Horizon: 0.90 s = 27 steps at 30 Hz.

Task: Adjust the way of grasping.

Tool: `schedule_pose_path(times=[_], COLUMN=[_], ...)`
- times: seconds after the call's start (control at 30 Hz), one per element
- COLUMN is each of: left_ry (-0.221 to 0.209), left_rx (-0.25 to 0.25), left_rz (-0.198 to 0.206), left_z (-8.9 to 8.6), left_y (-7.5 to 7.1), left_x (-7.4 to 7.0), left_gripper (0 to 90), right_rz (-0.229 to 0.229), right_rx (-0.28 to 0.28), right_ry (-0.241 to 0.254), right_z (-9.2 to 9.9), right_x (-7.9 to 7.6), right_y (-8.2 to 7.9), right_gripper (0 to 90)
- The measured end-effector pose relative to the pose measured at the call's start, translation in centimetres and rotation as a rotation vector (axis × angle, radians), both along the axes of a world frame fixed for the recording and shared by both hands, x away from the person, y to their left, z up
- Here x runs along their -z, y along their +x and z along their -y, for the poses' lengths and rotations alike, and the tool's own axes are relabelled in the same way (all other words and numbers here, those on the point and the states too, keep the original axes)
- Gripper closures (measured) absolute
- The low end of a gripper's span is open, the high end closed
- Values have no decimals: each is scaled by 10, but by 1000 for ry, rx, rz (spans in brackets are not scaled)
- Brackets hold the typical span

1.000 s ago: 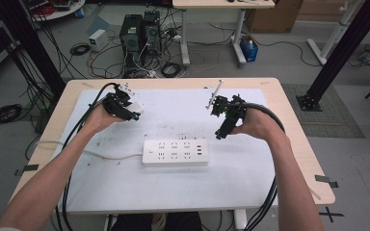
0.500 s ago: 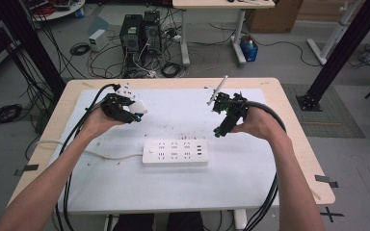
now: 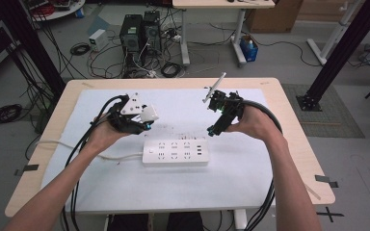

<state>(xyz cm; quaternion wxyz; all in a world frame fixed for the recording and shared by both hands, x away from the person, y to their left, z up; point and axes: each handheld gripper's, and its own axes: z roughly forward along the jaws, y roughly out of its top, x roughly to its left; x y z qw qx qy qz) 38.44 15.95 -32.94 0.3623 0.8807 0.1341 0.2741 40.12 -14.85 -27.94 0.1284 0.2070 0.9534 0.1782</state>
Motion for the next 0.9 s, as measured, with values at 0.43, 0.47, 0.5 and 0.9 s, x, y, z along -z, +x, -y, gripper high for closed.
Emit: schedule_pose_path(times=[0.43, 0.47, 0.5, 0.9], left_ry=[4, 3, 13, -13], left_rx=[56, 57, 65, 96], left_rz=[221, 238, 262, 385], left_z=[24, 26, 29, 50], left_y=[-39, -41, -44, -61], left_x=[-5, -5, -4, -3], left_gripper=[425, 425, 425, 425], right_rz=[-63, -76, -84, -178], right_rx=[22, 18, 17, -14], right_ry=[210, 225, 233, 469], right_z=[-3, -3, -3, -3], right_x=[-14, -14, -13, -16], right_y=[-7, -7, -7, -9], right_gripper=[131, 131, 131, 131])
